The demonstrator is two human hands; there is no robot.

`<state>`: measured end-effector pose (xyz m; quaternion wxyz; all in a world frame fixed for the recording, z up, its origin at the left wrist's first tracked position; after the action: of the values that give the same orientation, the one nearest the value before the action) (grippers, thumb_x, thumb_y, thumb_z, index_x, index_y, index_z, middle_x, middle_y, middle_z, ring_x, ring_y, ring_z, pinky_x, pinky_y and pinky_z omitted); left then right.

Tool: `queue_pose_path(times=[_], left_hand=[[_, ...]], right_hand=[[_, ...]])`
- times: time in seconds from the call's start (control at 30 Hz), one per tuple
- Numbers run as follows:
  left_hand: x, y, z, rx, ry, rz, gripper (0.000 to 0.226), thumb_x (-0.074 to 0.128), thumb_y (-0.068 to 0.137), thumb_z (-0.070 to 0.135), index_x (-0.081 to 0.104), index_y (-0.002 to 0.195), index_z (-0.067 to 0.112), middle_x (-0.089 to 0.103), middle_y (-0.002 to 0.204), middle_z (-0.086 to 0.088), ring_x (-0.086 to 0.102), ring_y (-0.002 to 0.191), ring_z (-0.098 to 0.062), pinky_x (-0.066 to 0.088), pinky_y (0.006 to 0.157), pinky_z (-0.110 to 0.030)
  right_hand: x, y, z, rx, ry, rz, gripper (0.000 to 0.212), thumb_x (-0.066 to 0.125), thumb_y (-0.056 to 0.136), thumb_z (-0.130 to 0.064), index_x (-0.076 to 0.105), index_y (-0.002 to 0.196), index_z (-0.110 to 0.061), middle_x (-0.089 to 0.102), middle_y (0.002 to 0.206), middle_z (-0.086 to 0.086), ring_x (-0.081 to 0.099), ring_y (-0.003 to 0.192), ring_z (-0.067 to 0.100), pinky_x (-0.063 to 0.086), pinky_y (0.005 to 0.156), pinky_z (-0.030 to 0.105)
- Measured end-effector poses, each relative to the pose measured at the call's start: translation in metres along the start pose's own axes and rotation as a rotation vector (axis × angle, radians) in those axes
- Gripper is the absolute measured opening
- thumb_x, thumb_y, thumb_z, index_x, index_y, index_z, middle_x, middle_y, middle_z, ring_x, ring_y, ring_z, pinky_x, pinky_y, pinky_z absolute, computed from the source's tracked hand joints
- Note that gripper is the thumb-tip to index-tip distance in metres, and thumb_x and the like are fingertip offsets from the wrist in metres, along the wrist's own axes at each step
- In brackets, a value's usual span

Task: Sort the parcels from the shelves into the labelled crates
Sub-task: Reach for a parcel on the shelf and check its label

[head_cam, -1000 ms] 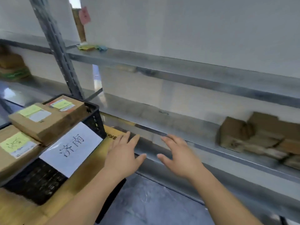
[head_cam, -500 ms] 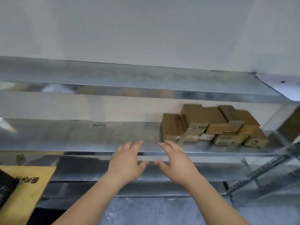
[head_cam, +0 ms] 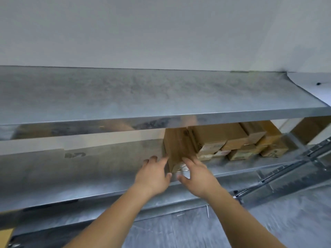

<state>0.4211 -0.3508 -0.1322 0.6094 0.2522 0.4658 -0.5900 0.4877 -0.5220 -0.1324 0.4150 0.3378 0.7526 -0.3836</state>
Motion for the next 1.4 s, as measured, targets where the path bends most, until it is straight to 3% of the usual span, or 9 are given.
queue_pose_path(times=[0.3, 0.5, 0.6, 0.67, 0.77, 0.87, 1.13, 1.3, 1.4], left_hand=[[0.057, 0.051, 0.013, -0.031, -0.316, -0.064, 0.052, 0.052, 0.099, 0.032, 0.041, 0.149, 0.025, 0.053, 0.143, -0.016, 0.051, 0.128, -0.038, 0.041, 0.108, -0.036], [0.051, 0.031, 0.017, -0.058, -0.426, 0.262, 0.018, 0.057, 0.099, 0.037, 0.057, 0.087, 0.024, 0.067, 0.083, 0.001, 0.063, 0.079, -0.024, 0.045, 0.067, -0.032], [0.052, 0.019, 0.012, -0.202, -0.369, 0.276, 0.025, 0.068, 0.090, 0.042, 0.049, 0.088, 0.026, 0.059, 0.071, 0.006, 0.059, 0.071, -0.021, 0.047, 0.062, -0.034], [0.053, 0.011, 0.006, -0.326, -0.405, 0.219, 0.056, 0.078, 0.078, 0.042, 0.042, 0.119, 0.030, 0.063, 0.071, 0.005, 0.064, 0.071, -0.020, 0.047, 0.060, -0.032], [0.057, -0.003, 0.001, -0.394, -0.421, 0.077, 0.127, 0.088, 0.060, 0.036, -0.002, 0.149, 0.046, 0.067, 0.065, 0.000, 0.066, 0.062, -0.014, 0.049, 0.056, -0.028], [0.063, -0.022, 0.008, -0.360, -0.403, -0.034, 0.139, 0.092, 0.054, 0.032, -0.007, 0.150, 0.054, 0.071, 0.073, 0.002, 0.068, 0.063, -0.010, 0.057, 0.060, -0.030], [0.063, -0.090, 0.021, -0.397, -0.627, 0.222, 0.071, 0.078, 0.071, 0.063, 0.036, 0.127, 0.059, 0.069, 0.066, 0.005, 0.068, 0.065, -0.009, 0.055, 0.062, -0.027], [0.052, -0.144, 0.029, -0.472, -0.895, 0.456, 0.054, 0.046, 0.079, 0.085, 0.052, 0.110, 0.042, 0.076, 0.087, 0.002, 0.073, 0.084, -0.019, 0.057, 0.084, -0.052], [0.040, -0.169, 0.030, -0.524, -0.891, 0.575, 0.050, 0.048, 0.085, 0.078, 0.055, 0.107, 0.033, 0.075, 0.088, 0.001, 0.071, 0.085, -0.024, 0.056, 0.083, -0.057]], right_hand=[[0.024, 0.027, 0.025, 0.033, -0.006, 0.116, 0.067, 0.044, 0.085, -0.057, 0.049, 0.147, -0.032, 0.040, 0.156, -0.004, 0.030, 0.144, 0.032, 0.023, 0.121, 0.044], [0.022, 0.021, 0.031, -0.009, 0.265, 0.324, 0.022, 0.066, 0.095, -0.031, 0.066, 0.114, -0.021, 0.055, 0.111, -0.001, 0.061, 0.100, 0.025, 0.049, 0.084, 0.037], [0.021, 0.014, 0.036, 0.044, 0.344, 0.289, 0.059, 0.076, 0.086, -0.032, 0.044, 0.136, -0.027, 0.044, 0.125, -0.003, 0.062, 0.095, 0.024, 0.049, 0.080, 0.036], [0.018, 0.009, 0.042, 0.069, 0.441, 0.186, 0.100, 0.084, 0.077, -0.034, 0.018, 0.152, -0.037, 0.039, 0.130, -0.007, 0.060, 0.100, 0.021, 0.052, 0.084, 0.036], [0.017, 0.005, 0.047, 0.041, 0.534, -0.041, 0.132, 0.089, 0.071, -0.030, -0.011, 0.154, -0.048, 0.060, 0.103, -0.019, 0.064, 0.082, 0.000, 0.051, 0.069, 0.019], [0.024, 0.006, 0.051, 0.019, 0.561, -0.095, 0.137, 0.090, 0.072, -0.029, -0.018, 0.154, -0.046, 0.068, 0.076, -0.010, 0.067, 0.067, -0.001, 0.049, 0.061, 0.018], [0.029, -0.015, 0.043, -0.292, 0.700, -0.128, 0.094, 0.088, 0.072, -0.029, 0.027, 0.135, -0.064, 0.062, 0.121, -0.025, 0.061, 0.106, -0.004, 0.053, 0.081, 0.020], [0.021, -0.040, 0.018, -0.369, 0.873, -0.223, 0.031, 0.061, 0.094, -0.052, 0.040, 0.116, -0.046, 0.066, 0.092, -0.012, 0.068, 0.079, 0.016, 0.060, 0.071, 0.044], [0.022, -0.048, -0.003, -0.451, 0.828, -0.160, 0.037, 0.053, 0.091, -0.068, 0.042, 0.102, -0.035, 0.063, 0.081, -0.010, 0.060, 0.069, 0.013, 0.057, 0.072, 0.053]])
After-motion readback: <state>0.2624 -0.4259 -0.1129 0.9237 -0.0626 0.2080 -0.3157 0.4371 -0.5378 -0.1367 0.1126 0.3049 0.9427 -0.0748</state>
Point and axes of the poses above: each hand's wrist, its own y-axis towards the middle knuckle, its own x-axis out of the palm, z = x × y, the point moved 2 cm from there along y, towards the middle knuckle
